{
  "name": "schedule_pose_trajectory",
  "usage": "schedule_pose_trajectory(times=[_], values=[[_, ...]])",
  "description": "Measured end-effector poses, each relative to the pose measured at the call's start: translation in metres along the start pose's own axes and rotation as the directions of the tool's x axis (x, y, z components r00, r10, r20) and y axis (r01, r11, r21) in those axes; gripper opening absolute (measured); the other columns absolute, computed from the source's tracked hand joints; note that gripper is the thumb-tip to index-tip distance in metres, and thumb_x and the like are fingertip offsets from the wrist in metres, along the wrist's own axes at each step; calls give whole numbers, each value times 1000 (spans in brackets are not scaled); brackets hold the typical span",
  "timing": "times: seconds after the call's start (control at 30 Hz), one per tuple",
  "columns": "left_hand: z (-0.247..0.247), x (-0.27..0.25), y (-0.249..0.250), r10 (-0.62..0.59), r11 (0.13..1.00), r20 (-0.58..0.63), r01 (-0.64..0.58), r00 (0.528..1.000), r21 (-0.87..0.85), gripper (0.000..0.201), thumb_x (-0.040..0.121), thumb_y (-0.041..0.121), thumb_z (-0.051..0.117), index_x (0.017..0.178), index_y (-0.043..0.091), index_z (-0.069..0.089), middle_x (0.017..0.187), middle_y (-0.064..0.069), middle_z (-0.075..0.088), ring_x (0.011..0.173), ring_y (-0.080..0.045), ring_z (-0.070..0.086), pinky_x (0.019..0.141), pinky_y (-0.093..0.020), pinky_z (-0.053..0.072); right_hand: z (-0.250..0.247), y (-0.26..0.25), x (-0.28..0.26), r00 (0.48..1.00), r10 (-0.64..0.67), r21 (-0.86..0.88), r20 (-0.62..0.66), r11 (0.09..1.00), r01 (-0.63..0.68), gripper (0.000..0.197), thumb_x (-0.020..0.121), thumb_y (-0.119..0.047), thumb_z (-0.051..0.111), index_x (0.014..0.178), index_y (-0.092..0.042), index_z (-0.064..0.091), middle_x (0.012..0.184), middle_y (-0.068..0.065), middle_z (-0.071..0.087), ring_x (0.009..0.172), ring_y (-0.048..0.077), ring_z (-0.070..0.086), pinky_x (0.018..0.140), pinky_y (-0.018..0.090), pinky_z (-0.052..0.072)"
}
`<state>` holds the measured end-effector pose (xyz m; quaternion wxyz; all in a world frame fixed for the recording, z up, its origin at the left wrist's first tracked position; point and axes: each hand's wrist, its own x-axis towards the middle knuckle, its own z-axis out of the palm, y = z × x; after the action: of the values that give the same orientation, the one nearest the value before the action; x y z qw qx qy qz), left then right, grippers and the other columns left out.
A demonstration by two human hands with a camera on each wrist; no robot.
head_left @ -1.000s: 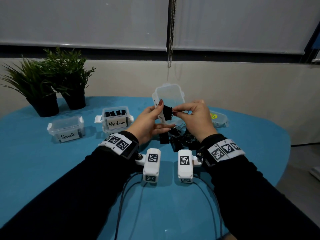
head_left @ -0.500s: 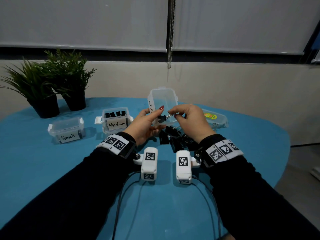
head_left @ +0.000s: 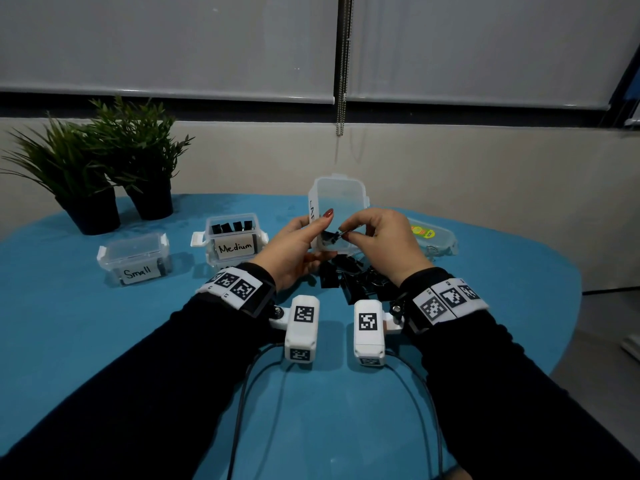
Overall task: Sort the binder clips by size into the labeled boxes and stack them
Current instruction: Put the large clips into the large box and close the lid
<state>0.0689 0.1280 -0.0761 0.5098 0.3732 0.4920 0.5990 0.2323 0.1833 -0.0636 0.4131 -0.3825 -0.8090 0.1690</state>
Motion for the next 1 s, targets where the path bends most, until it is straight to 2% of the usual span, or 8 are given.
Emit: schedule_pose_trajectory(times=[0.1,0.17,0.43,0.6,0.7,0.8,0.93,1.0], values=[[2,-1,2,-25,998,14,26,1000,-56,58,87,51,72,130,19,50,124,-12,65,79,-24,74,46,-21,50,-1,0,2,994,46,100,-103,994,-36,8,84,-8,77,86,-15,79,76,-10,71,63,-9,58,64,6,40],[1,-1,2,-32,995,16,33,999,-89,62,88,51,71,135,19,46,129,-15,63,84,-27,75,50,-23,54,-1,2,3,981,86,144,-175,988,-61,3,82,-15,80,84,-17,79,78,-6,74,69,1,65,68,22,51],[6,-5,1,0,999,179,9,984,-48,69,88,38,73,145,23,36,126,-1,71,99,-28,73,72,-35,60,1,-2,2,944,137,151,-299,984,-95,13,83,-29,80,85,-17,73,73,-4,72,70,13,69,70,40,59],[8,-3,-3,65,997,219,-56,973,-45,81,76,30,84,142,16,39,126,-9,70,109,-28,69,86,-36,56,2,-12,0,982,28,208,-185,978,11,11,86,-8,73,96,-12,76,88,1,77,84,11,73,81,38,60],[8,-1,-5,124,992,208,-118,970,-38,68,72,21,80,129,14,44,101,-1,74,92,-15,71,82,-32,51,3,-15,-3,994,-59,187,-87,979,74,25,82,-2,67,101,-14,80,90,-3,79,85,3,72,85,34,59],[6,1,-8,132,987,216,-109,967,-114,60,71,7,75,124,12,47,94,-3,73,86,-14,72,78,-27,58,2,-17,-6,990,-140,93,31,986,136,35,83,0,63,109,-16,79,86,-12,73,84,-14,63,84,9,48],[6,0,-6,111,981,179,-79,978,-177,44,80,10,75,117,20,53,88,-1,73,74,-18,71,71,-29,58,9,-13,-3,980,-104,-83,170,989,119,27,88,-26,57,105,-25,79,93,4,76,95,25,64,95,43,48],[7,-1,-3,94,979,139,-66,986,-191,29,92,22,70,116,20,54,83,-1,71,70,-21,68,68,-31,58,10,-12,-4,978,-103,-57,179,992,115,28,90,-33,55,106,-28,78,95,-1,77,96,23,67,95,46,49]])
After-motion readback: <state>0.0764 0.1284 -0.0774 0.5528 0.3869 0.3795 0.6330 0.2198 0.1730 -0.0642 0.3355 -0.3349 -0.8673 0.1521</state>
